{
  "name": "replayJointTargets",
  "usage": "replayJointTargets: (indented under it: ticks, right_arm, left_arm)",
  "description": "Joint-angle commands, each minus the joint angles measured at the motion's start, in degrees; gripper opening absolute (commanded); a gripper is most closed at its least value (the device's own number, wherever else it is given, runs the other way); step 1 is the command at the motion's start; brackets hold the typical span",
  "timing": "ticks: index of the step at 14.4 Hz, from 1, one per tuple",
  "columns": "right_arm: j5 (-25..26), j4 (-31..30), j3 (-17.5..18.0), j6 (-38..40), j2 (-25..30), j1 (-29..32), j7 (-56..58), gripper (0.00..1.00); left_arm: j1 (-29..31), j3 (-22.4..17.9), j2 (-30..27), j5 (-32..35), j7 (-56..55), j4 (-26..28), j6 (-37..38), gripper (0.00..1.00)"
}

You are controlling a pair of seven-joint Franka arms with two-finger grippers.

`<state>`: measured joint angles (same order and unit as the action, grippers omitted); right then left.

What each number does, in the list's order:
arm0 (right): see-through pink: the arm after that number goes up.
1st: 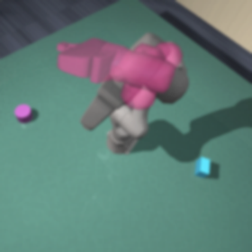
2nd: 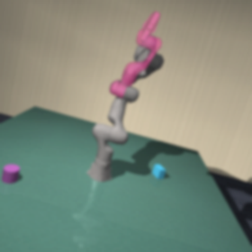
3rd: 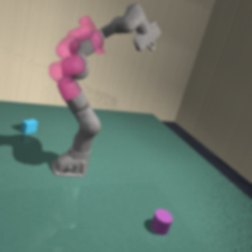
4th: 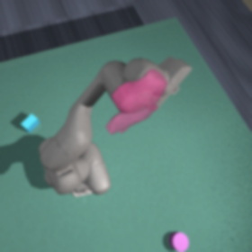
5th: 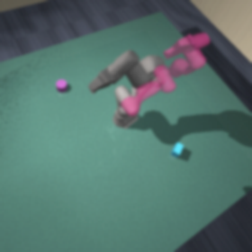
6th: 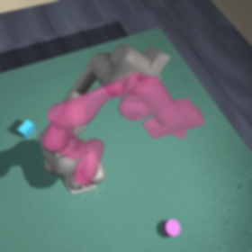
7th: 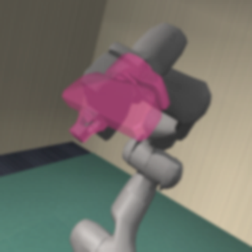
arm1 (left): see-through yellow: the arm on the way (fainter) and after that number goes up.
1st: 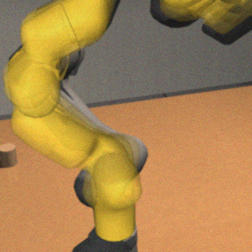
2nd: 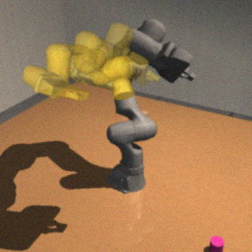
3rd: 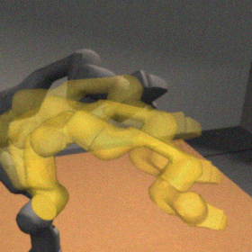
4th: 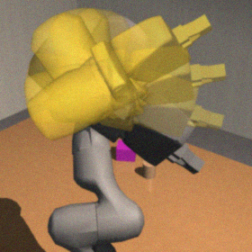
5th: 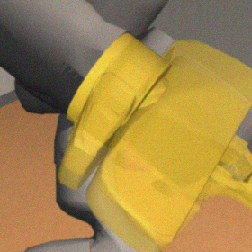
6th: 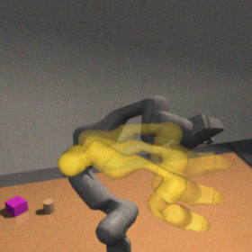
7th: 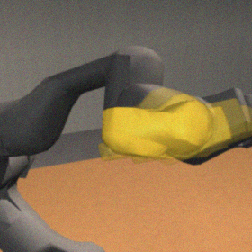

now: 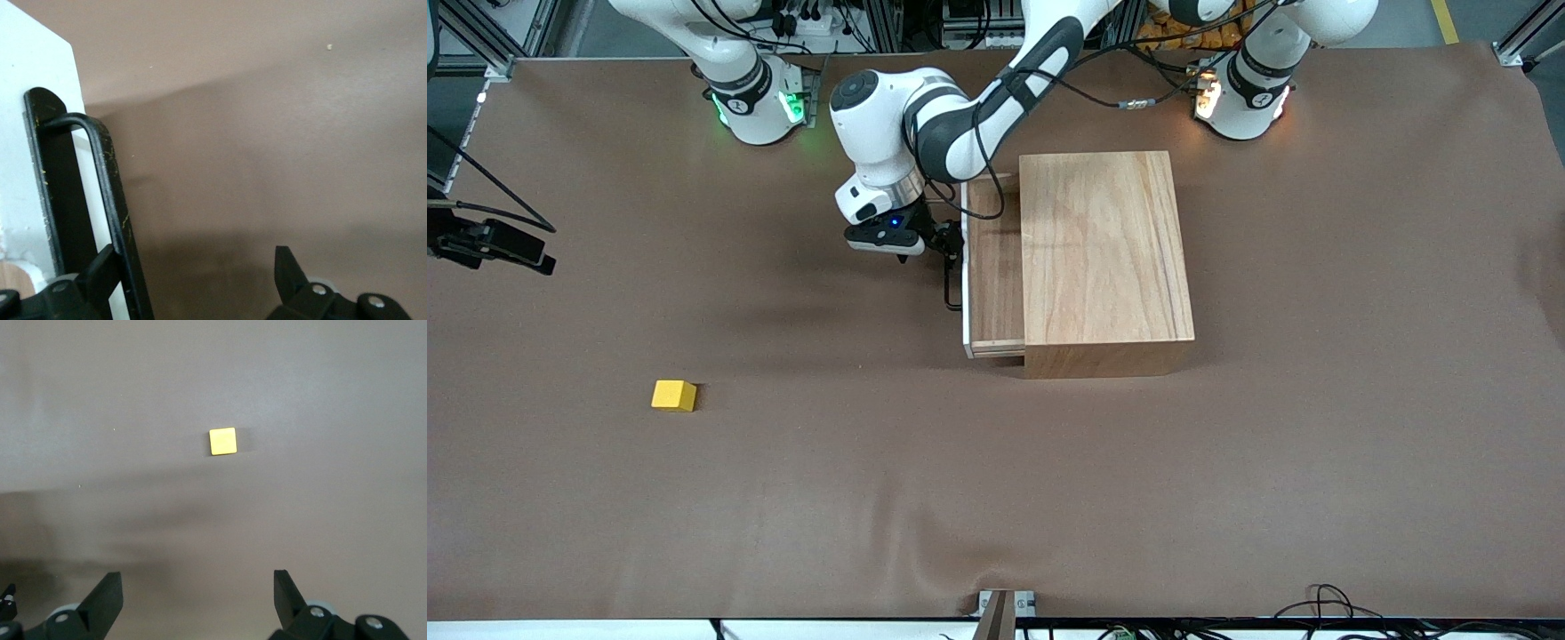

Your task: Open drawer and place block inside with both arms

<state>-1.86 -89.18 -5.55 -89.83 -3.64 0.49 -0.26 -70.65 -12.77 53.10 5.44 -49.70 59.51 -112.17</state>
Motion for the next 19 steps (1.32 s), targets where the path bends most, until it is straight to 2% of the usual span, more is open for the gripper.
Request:
replayJointTargets:
  ticks: [1, 4, 8, 11, 15, 17, 19]
  right_arm:
    - [-0.3, -0.5, 0.5, 0.4, 0.1, 0.9, 0.5, 1.00]
    - [-0.3, -1.0, 0.5, -0.1, 0.0, 0.9, 0.5, 1.00]
    - [-0.3, -1.6, 0.5, -0.3, -0.1, 1.0, 0.5, 1.00]
    - [-0.3, -1.7, 0.5, -0.4, -0.1, 1.1, 0.5, 1.00]
    - [-0.3, -2.0, 0.5, -0.9, -0.4, 1.4, 0.6, 1.00]
    - [-0.3, -3.1, 0.5, -2.5, -0.5, 1.4, 0.7, 1.00]
    - [-0.3, -4.5, 0.5, -5.4, -1.2, 1.0, 0.8, 1.00]
  left_arm:
    - [-0.1, 1.2, 0.9, 1.2, 0.6, -1.9, -2.9, 1.00]
    - [-0.1, 1.3, 0.5, 0.9, 0.6, -2.0, -4.9, 1.00]
    - [0.0, 1.9, -2.4, 0.8, 0.6, -1.8, -3.8, 1.00]
    - [0.0, 1.8, -4.9, 0.9, 0.6, -1.5, 0.5, 1.00]
    - [1.7, 1.2, -16.2, 0.7, 0.9, -0.7, 8.6, 1.00]
    - [6.1, 1.6, -22.7, 0.1, 1.4, -0.5, 15.5, 1.00]
    - [11.8, 1.5, -27.1, -2.7, 5.3, -0.5, 18.7, 1.00]
